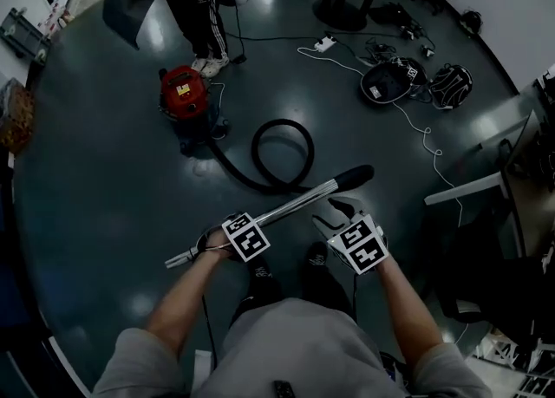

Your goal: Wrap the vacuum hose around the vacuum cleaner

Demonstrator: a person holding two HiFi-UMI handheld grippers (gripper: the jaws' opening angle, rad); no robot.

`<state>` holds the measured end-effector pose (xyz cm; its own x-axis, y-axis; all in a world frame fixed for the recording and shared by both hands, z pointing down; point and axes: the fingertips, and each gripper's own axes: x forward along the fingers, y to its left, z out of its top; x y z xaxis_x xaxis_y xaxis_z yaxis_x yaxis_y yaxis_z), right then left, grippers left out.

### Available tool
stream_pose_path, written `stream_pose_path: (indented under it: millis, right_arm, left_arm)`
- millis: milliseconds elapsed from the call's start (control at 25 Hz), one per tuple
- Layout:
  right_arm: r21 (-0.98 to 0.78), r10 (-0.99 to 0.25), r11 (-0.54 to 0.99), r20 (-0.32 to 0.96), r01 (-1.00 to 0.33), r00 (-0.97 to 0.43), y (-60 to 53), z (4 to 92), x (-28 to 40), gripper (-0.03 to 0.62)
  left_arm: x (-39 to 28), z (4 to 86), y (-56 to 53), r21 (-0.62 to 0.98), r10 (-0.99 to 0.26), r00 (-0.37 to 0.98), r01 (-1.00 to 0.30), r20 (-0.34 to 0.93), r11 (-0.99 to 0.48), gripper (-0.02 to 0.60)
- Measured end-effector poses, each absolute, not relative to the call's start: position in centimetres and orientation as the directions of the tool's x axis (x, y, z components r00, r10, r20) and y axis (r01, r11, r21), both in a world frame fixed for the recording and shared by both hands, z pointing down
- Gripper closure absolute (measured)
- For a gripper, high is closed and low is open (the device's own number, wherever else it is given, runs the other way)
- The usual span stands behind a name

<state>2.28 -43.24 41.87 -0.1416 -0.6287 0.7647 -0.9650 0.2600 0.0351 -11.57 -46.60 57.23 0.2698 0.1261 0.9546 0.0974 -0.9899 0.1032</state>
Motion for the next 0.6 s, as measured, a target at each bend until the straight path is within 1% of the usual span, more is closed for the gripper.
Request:
stream_pose_path:
  millis: [160, 320, 480, 600]
  right_arm:
    - [-0.127, -0.675, 0.144, 0.713, -0.981, -0.191, -43.6, 42.4, 4.3, 0.384]
    - [-0.284, -0.682, 0.124, 0.672, -0.951, -0.290, -44.1, 43.1, 6.3, 0.384]
    - [-0.501, -0.693, 0.143, 0.565, -0.853, -0.448, -45.0, 43.8, 8.8, 0.385]
    - [-0.624, -0.697, 0.134, 0.492, -0.769, -0.521, -46.0, 44.6, 11.4, 0.385]
  left_arm:
    - [-9.3, 56.7, -46.6, 0.131, 0.123, 0.293, -0.008, 0.948, -0.991, 0.483]
    - [-6.2, 56.0, -46.1, 0.171, 0.124, 0.323, -0.120, 0.938, -0.978, 0.483]
    - [-2.4, 55.8, -45.7, 0.183, 0.098, 0.346, -0.223, 0.933, -0.958, 0.483]
    - [0.9, 55.7, -45.3, 0.190, 0.073, 0.359, -0.302, 0.930, -0.934, 0.483]
